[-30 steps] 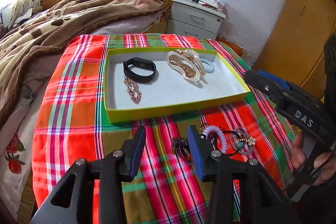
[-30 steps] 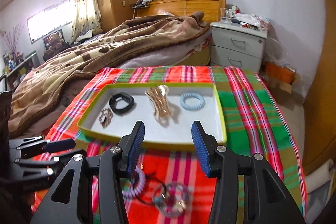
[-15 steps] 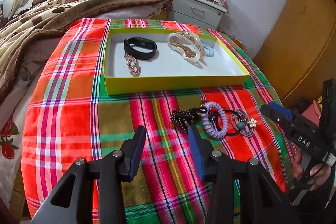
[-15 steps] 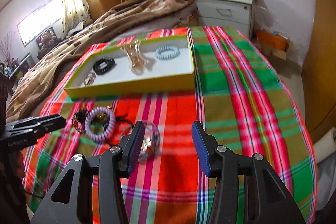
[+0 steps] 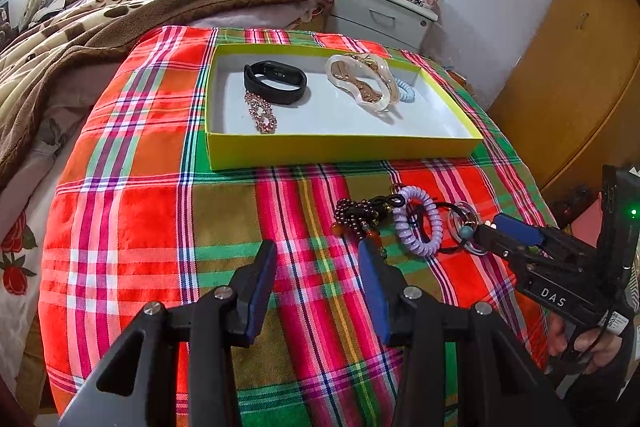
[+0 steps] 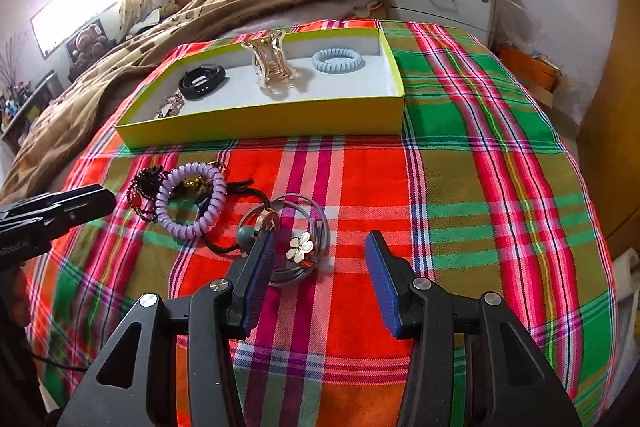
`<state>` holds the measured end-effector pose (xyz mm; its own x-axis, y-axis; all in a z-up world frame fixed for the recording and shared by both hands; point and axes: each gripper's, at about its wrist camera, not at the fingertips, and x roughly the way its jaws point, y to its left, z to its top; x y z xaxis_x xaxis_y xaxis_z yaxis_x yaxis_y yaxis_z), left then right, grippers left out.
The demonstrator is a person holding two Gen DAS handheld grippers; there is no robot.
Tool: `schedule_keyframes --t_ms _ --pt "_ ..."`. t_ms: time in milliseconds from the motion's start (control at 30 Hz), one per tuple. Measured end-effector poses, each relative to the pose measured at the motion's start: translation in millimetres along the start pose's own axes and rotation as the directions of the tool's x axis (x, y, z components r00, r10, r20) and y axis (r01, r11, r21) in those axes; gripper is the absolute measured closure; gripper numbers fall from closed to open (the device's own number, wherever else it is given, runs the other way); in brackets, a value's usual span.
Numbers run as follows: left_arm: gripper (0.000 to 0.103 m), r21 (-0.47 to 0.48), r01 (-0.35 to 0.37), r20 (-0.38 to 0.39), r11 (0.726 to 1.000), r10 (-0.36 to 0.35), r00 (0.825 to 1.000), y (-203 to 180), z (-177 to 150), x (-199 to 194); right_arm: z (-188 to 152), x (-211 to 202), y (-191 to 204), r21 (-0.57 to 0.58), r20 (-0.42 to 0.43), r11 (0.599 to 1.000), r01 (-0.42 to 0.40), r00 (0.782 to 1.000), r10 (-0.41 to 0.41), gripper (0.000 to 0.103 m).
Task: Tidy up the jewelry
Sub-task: 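Close the right gripper on the clear hair tie with the white flower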
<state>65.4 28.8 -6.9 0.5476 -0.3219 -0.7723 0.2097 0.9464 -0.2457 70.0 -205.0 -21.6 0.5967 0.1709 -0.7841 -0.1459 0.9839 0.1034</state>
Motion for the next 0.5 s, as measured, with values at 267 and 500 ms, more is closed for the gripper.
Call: schedule_keyframes --t_ms 267,500 --pt "0.059 -0.006 -0.014 -0.004 1.000 0.014 1.000 1.3 -0.4 -0.8 -2.5 0.0 7.8 -0.035 0.001 0.999 0.020 1.000 -0.020 0.078" --pt "0.059 -0.006 -0.025 -0.004 1.000 0.025 1.000 0.1 0.3 -1.9 -2.7 -5.8 3.0 -0.013 0.026 1.000 0.024 0.999 -0.024 0.086"
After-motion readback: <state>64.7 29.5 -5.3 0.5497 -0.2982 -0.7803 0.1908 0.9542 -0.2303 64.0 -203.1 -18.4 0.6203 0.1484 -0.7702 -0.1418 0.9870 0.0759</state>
